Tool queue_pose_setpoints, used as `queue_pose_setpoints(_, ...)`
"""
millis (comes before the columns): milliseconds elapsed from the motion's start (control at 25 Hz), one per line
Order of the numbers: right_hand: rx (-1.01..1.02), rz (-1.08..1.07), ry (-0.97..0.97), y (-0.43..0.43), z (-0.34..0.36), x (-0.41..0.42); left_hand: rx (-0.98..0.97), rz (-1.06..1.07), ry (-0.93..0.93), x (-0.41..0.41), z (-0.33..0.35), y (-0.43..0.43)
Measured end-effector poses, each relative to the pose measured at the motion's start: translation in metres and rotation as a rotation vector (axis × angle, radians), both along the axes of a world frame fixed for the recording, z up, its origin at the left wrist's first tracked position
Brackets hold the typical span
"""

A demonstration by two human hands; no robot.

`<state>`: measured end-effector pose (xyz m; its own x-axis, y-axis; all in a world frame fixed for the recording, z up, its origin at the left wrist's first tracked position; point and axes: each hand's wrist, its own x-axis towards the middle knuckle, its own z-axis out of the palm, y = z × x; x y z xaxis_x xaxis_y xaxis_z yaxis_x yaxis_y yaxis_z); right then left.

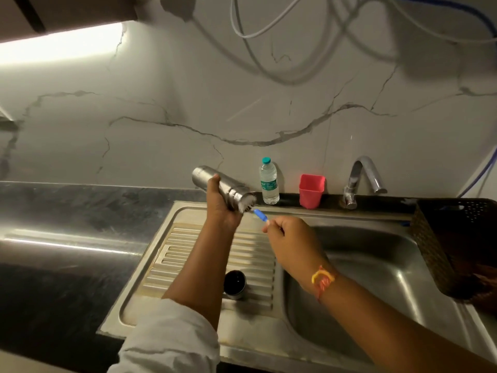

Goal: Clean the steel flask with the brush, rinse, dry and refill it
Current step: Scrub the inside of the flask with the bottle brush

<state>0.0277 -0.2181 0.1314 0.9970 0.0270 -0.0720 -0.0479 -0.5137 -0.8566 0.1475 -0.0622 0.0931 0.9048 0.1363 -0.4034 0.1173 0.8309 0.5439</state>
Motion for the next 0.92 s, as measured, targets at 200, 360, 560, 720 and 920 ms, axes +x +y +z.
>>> queue_pose_setpoints(200, -0.172, 0.007, -0.183, -0.013, -0.007, -0.004, -0.050, 0.062, 0.030, 0.006, 0.012, 0.003)
queue_pose_setpoints(360, -0.149, 0.018, -0.174, -0.008, -0.006, -0.004, -0.015, -0.012, 0.025, 0.003, 0.006, -0.006)
queue_pose_setpoints(560, -0.129, 0.076, -0.087, -0.019, 0.001, -0.005, -0.040, -0.046, -0.001, 0.004, 0.008, -0.006)
queue_pose_setpoints(720, -0.079, 0.122, -0.016, -0.018, 0.007, -0.003, -0.056, -0.097, -0.054, -0.008, 0.004, -0.015)
queue_pose_setpoints(920, -0.120, 0.145, 0.037, -0.019, 0.016, 0.000, -0.104, -0.057, -0.078, -0.010, -0.001, -0.020)
